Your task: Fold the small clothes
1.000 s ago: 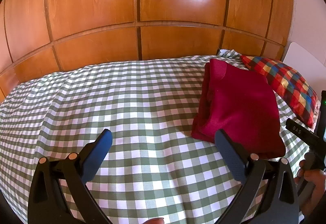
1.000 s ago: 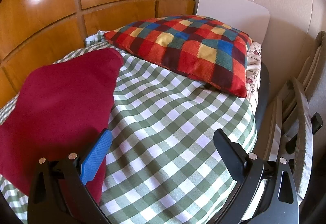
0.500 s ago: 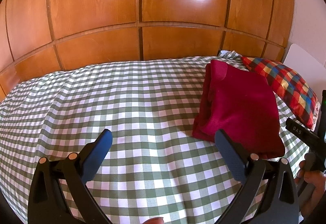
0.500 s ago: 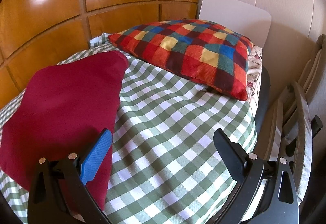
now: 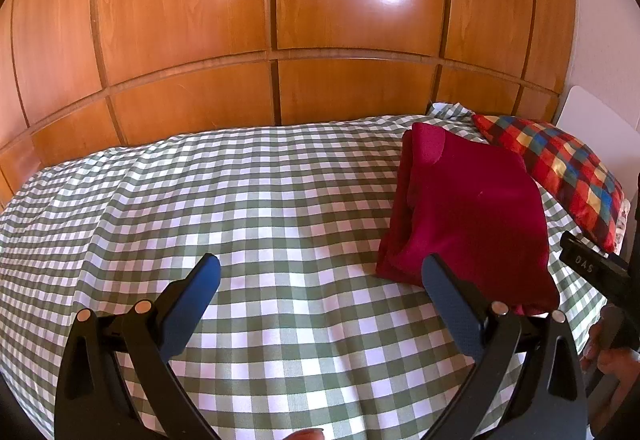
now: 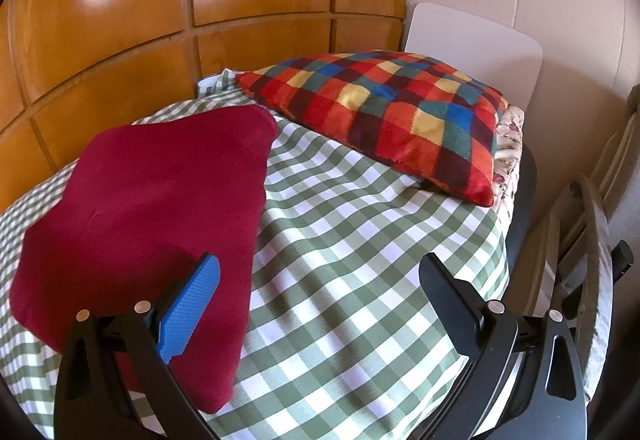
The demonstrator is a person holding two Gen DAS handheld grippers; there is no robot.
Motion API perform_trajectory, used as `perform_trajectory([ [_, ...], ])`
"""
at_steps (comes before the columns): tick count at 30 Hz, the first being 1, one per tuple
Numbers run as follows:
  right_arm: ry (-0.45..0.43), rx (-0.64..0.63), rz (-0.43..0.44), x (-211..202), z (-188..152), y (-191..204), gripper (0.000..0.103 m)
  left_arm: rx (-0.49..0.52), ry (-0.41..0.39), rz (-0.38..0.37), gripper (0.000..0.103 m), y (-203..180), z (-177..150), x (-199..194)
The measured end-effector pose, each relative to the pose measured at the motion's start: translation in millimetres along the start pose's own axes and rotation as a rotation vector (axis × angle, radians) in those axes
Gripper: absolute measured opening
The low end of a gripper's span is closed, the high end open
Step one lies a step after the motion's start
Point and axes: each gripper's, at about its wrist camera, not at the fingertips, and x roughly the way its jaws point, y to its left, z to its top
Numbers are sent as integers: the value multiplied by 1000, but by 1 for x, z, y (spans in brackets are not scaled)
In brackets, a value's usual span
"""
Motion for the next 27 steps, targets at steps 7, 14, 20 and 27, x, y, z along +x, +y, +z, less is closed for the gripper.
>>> perform_trajectory([
  [7, 0, -5, 1, -1, -1, 2, 99, -5, -1, 3, 100, 1, 0, 0],
  [14, -1, -9, 3, -1, -1, 4, 99, -6, -2, 3, 101, 1, 0, 0],
  [20, -2, -9, 2, -2, -1, 5, 99, -5, -3, 4, 101, 2, 0, 0],
  [27, 0, -9, 4, -2, 0, 6, 99, -5, -4, 4, 101, 1, 0, -1],
])
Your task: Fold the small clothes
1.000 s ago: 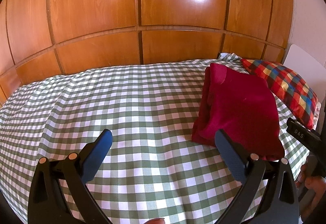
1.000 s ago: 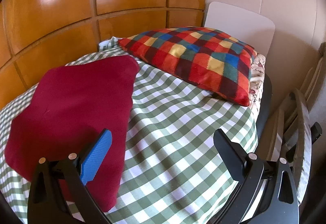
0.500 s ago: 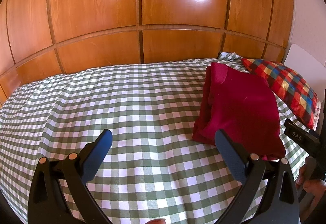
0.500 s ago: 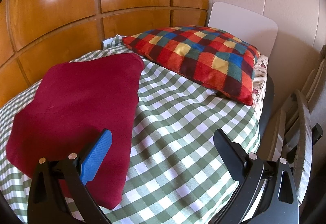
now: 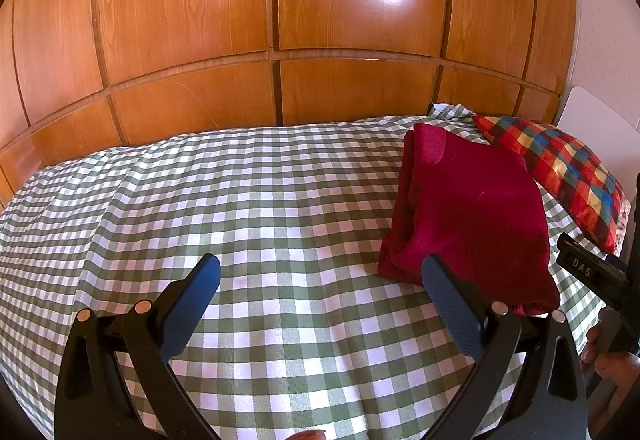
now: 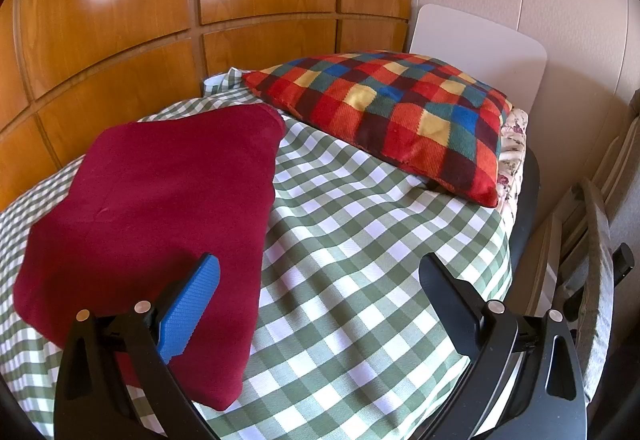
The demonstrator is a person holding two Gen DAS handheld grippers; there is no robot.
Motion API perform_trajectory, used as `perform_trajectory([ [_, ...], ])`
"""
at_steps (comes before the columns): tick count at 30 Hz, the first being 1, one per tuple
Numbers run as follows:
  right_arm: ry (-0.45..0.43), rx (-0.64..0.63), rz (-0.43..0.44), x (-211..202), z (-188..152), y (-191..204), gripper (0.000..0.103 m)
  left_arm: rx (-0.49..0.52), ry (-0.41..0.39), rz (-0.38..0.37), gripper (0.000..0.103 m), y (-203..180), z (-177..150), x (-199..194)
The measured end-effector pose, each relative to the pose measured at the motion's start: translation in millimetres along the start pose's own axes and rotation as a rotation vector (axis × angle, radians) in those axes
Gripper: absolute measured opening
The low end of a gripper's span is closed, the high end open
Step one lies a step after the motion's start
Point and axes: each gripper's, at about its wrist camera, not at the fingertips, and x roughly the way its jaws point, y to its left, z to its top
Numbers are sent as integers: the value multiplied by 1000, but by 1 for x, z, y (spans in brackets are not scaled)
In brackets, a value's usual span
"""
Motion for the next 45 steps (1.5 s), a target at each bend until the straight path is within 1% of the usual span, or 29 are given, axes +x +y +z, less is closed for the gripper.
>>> perform_trajectory([
  [31, 0, 1, -2, -1, -2, 0, 99, -1, -18, 6, 101, -1, 3, -7],
  [37, 0, 0, -2, -1, -2, 0, 99, 7, -39, 12, 100, -2, 3, -10],
  [40, 0, 1, -2, -2, -3, 0, 99, 17, -31, 14, 100, -3, 2, -9],
  [45, -2, 1, -3, -2, -3, 0, 99, -25, -5, 12, 100, 2, 2, -6],
])
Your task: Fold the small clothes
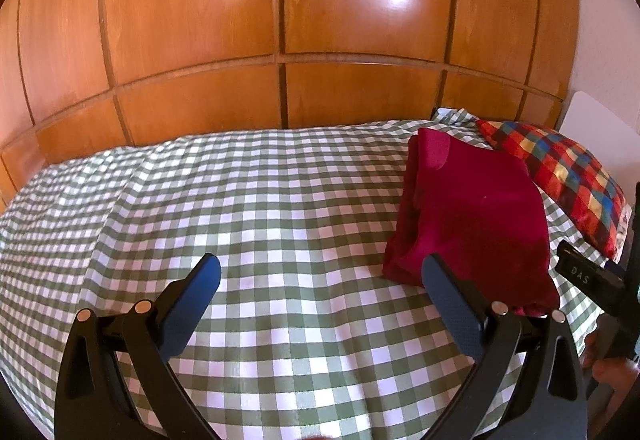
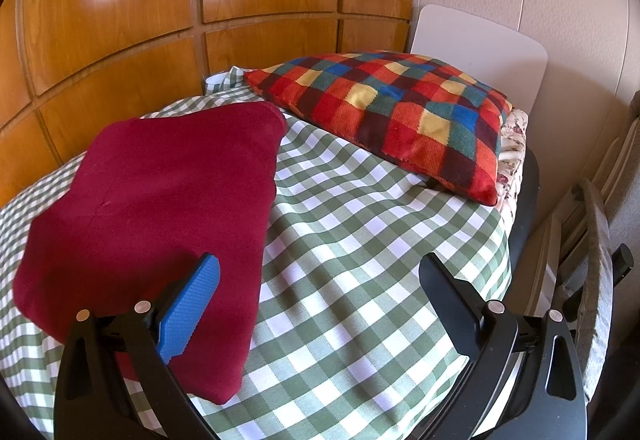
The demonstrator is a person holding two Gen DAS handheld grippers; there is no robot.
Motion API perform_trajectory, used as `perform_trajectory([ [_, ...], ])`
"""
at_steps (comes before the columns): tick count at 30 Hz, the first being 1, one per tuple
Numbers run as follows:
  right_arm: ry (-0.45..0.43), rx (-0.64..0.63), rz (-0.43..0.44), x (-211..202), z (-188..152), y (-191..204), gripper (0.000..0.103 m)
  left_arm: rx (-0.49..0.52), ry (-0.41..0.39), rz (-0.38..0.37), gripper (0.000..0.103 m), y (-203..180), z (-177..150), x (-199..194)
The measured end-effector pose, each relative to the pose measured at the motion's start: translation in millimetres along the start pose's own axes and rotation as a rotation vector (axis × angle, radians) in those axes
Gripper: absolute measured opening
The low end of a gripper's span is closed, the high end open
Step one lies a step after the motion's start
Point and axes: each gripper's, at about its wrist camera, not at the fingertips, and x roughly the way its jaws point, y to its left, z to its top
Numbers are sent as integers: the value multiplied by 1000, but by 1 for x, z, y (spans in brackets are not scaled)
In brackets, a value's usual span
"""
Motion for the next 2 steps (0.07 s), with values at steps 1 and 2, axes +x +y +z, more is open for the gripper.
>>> perform_trajectory([
  [1, 0, 1, 1, 0, 0, 1, 99, -9, 4, -4, 100, 2, 0, 1],
  [2, 2, 1, 2, 0, 0, 0, 99, -13, 6, -2, 100, 2, 0, 1],
])
